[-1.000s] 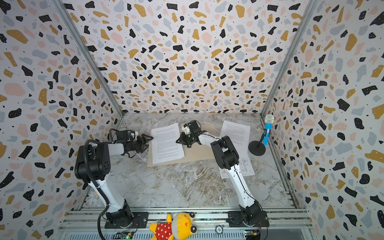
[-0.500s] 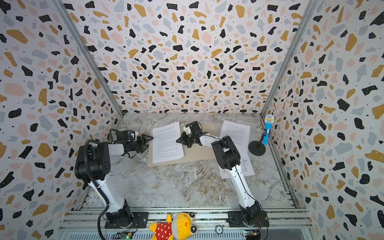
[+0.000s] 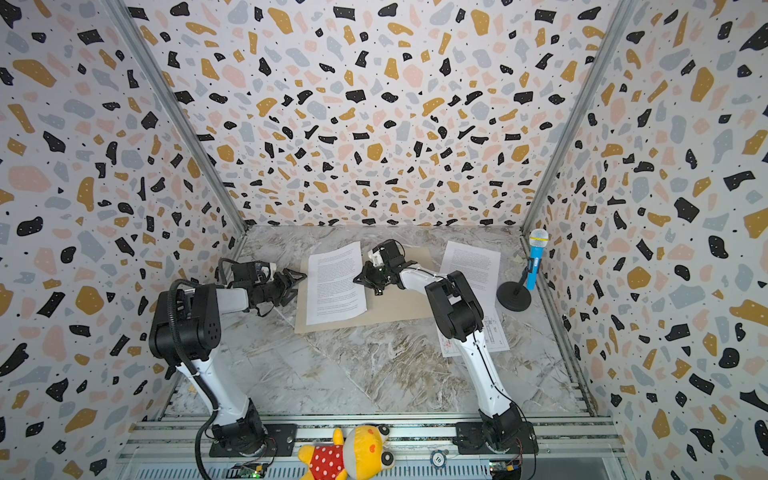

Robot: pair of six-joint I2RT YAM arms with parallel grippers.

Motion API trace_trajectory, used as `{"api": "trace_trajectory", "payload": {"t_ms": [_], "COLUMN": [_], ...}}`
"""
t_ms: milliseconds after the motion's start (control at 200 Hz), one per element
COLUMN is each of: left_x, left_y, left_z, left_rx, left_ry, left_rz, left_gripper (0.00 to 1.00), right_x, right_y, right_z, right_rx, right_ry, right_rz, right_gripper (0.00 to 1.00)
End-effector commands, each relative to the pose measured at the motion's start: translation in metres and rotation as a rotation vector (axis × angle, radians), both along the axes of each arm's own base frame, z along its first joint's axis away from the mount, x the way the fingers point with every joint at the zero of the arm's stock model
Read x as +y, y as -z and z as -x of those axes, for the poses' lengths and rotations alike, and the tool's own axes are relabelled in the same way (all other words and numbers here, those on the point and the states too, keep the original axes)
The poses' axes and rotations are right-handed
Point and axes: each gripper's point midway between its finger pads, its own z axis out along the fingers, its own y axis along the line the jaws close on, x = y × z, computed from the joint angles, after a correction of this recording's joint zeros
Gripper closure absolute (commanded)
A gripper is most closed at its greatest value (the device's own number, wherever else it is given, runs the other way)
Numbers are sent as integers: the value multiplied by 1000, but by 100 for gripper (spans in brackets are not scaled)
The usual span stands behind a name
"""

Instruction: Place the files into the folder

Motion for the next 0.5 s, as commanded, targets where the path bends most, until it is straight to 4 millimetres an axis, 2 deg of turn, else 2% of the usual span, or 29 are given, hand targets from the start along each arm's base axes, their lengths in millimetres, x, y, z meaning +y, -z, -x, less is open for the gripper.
{"api": "trace_trajectory", "payload": {"t_ms": [0,245,496], "left_x": [-2,-2,-2], "left_y": [20,21,20], "left_z": [17,20,23], "left_rx": [92,94,95], "left_ry": [-13,-13,-14], "left_rz": [5,4,0], "left_gripper": [21,21,21], "right_x": [3,11,8], "right_y": [-39,-39,-37], "right_z": [2,7,11], "right_rx": [-40,-30,6], "right_ry": [2,10,52], "right_rz": [-19,-22,-43], "right_gripper": [100,100,100]}}
